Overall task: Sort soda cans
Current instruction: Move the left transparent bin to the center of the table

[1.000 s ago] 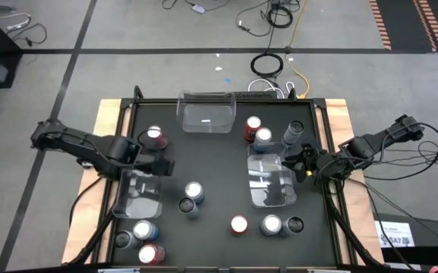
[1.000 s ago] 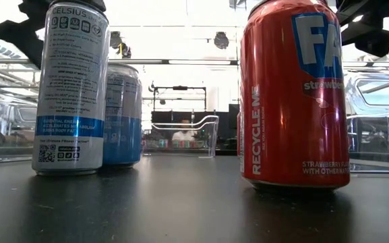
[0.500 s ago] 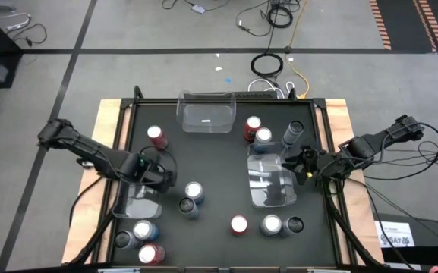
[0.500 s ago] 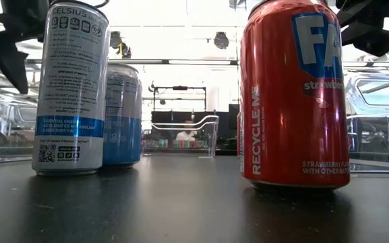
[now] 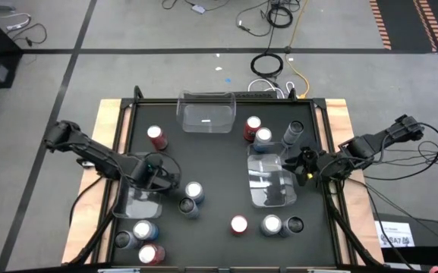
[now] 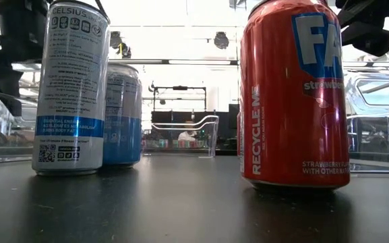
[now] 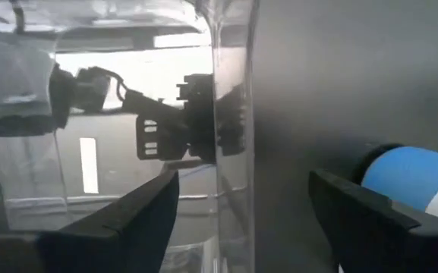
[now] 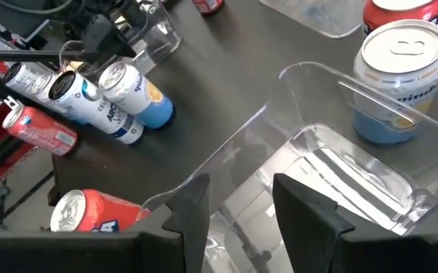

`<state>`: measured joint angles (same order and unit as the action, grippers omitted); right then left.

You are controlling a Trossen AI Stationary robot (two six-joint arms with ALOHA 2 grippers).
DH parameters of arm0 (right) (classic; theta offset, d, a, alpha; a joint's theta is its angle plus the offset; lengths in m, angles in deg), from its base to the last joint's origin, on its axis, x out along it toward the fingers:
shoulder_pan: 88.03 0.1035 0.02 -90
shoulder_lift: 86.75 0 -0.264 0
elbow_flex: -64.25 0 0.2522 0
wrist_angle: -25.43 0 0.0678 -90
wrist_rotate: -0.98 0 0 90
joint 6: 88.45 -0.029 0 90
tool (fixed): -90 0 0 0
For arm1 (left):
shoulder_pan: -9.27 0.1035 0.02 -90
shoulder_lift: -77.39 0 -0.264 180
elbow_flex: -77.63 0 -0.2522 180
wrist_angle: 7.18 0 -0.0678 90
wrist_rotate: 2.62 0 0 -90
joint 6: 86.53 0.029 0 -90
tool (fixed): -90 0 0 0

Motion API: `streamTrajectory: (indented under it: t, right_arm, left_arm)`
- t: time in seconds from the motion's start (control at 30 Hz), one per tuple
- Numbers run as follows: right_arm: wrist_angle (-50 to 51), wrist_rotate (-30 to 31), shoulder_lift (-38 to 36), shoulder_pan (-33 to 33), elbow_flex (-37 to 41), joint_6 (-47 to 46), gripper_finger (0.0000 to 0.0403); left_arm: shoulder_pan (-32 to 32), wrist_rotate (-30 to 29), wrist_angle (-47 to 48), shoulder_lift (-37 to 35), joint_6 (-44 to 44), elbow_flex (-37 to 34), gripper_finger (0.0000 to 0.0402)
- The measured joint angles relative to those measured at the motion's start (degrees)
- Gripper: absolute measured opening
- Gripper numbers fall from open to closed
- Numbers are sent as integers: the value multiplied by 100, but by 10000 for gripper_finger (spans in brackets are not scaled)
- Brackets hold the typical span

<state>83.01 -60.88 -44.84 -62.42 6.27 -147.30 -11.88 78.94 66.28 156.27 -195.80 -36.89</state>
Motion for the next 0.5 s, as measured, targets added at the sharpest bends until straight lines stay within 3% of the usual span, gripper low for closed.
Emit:
streamTrajectory:
  t: [0.5]
  right_arm:
    - [-54,2,0,-1,-1,125,137]
  left_arm:
    - [58,75,-256,107,-148,-30,103]
